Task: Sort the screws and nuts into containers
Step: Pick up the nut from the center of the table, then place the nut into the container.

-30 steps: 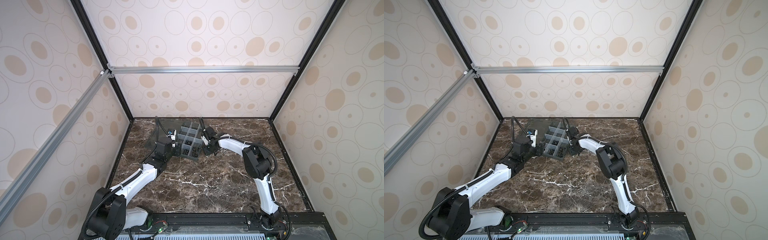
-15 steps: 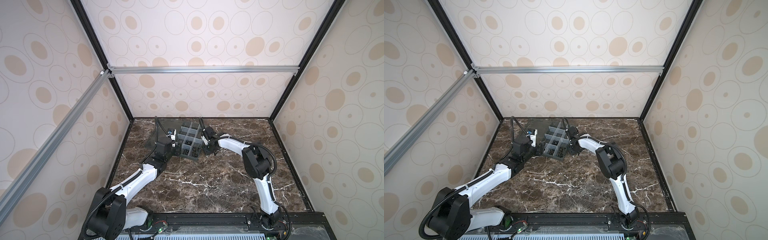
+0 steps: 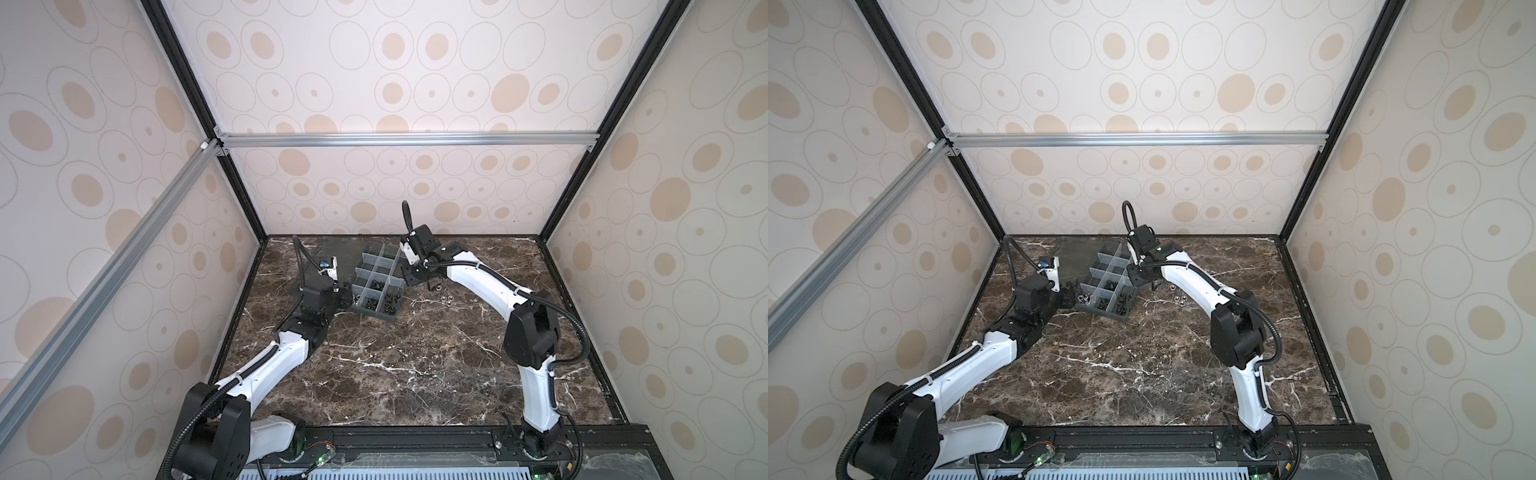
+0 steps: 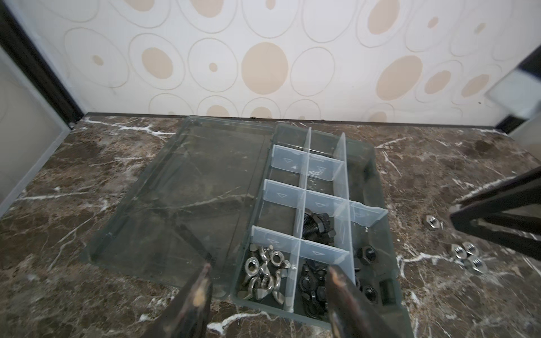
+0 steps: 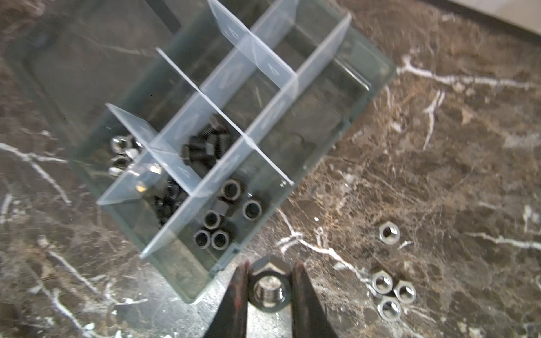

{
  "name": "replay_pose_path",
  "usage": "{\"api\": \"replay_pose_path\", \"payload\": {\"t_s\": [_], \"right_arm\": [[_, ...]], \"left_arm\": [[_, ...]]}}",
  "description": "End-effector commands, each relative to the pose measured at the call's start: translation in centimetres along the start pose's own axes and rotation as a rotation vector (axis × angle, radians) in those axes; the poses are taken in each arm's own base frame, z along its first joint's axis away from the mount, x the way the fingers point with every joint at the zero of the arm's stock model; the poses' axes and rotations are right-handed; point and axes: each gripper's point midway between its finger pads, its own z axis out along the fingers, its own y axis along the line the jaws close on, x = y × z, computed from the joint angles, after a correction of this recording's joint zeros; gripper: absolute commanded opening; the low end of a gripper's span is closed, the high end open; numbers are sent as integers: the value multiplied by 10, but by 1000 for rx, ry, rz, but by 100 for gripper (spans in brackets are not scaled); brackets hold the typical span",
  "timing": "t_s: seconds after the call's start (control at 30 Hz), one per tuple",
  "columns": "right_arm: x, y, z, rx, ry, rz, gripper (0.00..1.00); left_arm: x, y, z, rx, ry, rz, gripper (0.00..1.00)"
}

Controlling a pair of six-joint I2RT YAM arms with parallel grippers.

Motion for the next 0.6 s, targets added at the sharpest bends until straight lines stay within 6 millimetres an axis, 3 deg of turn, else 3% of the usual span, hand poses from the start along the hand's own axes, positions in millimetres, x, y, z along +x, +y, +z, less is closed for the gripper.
{"api": "replay_pose_path", "payload": {"t_s": [0.0,0.1,0.3,0.57], "right_arm": [[-5,40,4,-111,10,-74,9],[-21,64,24,-167,-3,-103,9],[-58,101,56,-298,-84,-91,11],[-73,121,94,-389,-171,-71,15]], "left_arm": [[-1,21,-6,-62,-28,-89,61],[2,31,-13,-93,-28,-105,61],[-2,27,-24,-65,-25,-62,62],[0,19,-29,-9,-24,-44,62]]}}
